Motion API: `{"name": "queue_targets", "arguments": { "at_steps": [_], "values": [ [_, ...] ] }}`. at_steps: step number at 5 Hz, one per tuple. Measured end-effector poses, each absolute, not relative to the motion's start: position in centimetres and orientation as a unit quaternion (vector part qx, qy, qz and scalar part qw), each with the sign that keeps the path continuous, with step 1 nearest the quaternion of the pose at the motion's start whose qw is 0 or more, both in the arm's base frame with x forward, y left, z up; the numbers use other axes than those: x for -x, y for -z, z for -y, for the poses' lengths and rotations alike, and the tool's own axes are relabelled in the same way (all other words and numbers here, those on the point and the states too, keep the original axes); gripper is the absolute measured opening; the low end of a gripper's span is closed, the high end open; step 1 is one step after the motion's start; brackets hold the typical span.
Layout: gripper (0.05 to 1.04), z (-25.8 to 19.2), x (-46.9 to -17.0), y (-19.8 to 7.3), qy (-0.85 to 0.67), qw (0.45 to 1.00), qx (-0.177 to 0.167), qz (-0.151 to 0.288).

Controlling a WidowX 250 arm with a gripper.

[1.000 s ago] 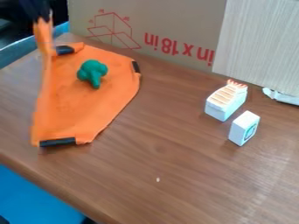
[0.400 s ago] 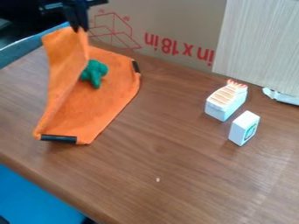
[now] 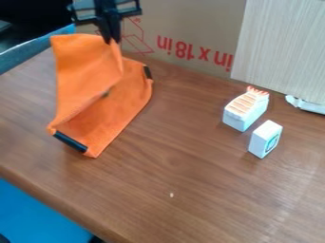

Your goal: Fold the cloth form bottom left to top right

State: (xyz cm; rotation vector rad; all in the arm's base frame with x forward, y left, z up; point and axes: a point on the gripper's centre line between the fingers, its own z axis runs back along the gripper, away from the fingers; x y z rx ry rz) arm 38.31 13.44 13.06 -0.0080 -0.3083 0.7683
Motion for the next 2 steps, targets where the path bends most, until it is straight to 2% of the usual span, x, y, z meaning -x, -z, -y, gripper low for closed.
{"name": "queue_targets", "arguments": {
  "at_steps": [1,2],
  "values": [
    [0.076,-12.7,-39.5,-12.0,-0.375,0.914,-0.004,0.154],
    [0.224,-12.8,-40.1,-10.7,-0.389,0.91,-0.006,0.146]
  ]
}}
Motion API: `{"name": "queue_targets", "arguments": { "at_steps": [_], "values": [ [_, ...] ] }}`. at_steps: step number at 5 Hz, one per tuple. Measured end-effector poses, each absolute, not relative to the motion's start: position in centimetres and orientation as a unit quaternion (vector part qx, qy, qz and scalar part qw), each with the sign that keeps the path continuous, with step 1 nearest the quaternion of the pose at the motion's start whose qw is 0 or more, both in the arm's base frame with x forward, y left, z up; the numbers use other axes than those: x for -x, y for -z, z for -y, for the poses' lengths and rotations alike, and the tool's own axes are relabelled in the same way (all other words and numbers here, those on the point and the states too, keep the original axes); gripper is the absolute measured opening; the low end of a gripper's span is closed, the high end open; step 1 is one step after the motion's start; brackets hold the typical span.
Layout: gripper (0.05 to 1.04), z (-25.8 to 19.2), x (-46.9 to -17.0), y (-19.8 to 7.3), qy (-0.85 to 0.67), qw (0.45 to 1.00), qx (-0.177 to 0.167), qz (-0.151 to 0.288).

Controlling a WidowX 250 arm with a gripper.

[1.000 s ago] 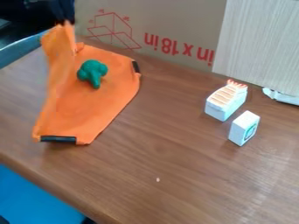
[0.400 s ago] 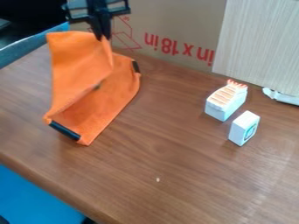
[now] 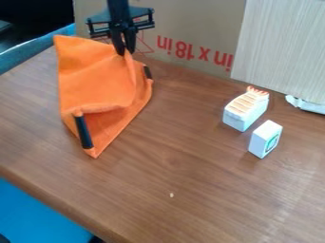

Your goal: Fold the cloth form bottom left to top right

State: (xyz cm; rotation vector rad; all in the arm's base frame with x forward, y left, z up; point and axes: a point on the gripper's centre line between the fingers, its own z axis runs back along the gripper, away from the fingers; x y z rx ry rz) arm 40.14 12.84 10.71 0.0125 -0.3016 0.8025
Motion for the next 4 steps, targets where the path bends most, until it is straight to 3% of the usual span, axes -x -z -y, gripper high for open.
{"name": "queue_targets", "arguments": {
  "at_steps": [2,3,4],
  "values": [
    [0.78,-13.4,-39.7,-11.2,-0.391,0.911,0.017,0.131],
    [0.995,-15.2,-38.4,-14.0,-0.406,0.903,0.045,0.132],
    [1.003,-16.6,-36.6,-16.7,-0.401,0.903,0.079,0.136]
  ]
}}
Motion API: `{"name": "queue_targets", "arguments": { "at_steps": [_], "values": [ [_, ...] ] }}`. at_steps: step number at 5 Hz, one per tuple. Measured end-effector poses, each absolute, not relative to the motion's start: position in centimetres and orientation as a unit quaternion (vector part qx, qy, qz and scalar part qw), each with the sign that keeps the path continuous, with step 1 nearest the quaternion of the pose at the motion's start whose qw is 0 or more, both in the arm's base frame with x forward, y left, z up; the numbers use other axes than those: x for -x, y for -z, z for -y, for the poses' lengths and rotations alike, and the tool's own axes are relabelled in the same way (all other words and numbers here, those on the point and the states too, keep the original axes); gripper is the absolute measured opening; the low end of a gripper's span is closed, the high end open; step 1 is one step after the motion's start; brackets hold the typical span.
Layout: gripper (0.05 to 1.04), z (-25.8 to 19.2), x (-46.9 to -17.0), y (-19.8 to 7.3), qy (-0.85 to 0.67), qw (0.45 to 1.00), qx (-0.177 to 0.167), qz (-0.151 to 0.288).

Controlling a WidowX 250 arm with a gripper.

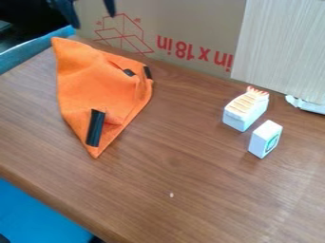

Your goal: Fold the cloth form bottom left to top right

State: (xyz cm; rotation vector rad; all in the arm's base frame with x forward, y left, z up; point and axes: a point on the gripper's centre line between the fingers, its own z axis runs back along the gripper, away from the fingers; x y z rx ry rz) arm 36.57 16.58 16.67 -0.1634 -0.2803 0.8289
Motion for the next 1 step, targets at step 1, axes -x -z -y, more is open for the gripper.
{"name": "queue_targets", "arguments": {
  "at_steps": [1],
  "values": [
    [1.0,-19.27,-33.66,-19.24,-0.404,0.897,0.103,0.145]
  ]
}}
